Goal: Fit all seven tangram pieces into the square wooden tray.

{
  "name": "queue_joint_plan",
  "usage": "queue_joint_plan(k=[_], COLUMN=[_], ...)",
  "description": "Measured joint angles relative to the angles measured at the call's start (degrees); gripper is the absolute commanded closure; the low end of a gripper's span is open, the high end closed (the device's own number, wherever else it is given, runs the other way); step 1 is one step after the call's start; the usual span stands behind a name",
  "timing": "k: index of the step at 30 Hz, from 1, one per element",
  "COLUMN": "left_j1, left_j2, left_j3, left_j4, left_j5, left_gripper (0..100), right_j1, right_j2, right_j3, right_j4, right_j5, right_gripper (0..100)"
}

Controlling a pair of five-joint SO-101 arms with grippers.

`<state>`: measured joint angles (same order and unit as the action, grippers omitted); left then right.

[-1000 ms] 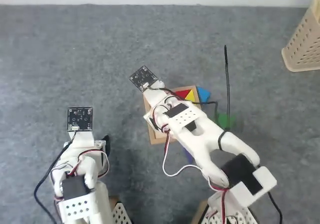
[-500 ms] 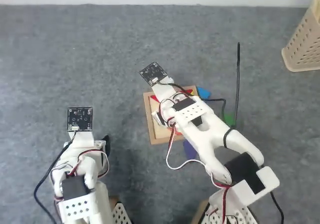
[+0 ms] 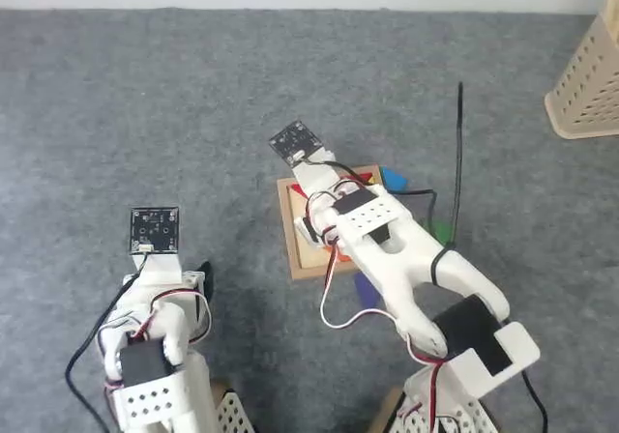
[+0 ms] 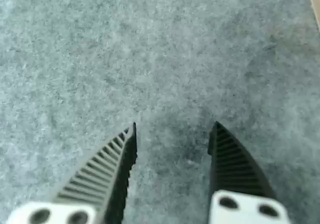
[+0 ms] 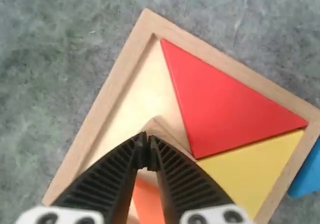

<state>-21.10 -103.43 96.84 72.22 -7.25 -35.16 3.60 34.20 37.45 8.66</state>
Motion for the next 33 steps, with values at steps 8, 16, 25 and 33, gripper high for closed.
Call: queue_joint_plan(k=[8, 16, 25, 33], left_j1=[0.0, 0.0, 0.0, 0.0], left_j2=[0.0, 0.0, 0.0, 0.0], left_j3=[0.0, 0.0, 0.0, 0.0], left_j4=[0.0, 0.0, 0.0, 0.0], left_j5=[0.0, 0.0, 0.0, 0.0], left_gripper=[77, 77, 77, 77], right_j1=[-3.7, -2.1, 2.4, 4.6], right_j2=[0.0, -0.1, -0.1, -0.1], right_j3=[0.0, -0.6, -0.7, -0.9], right_j4=[-0.1, 3.3, 3.9, 4.9], right_j5=[0.0, -1.3, -1.5, -1.5], right_gripper=[99.3, 99.3, 99.3, 99.3])
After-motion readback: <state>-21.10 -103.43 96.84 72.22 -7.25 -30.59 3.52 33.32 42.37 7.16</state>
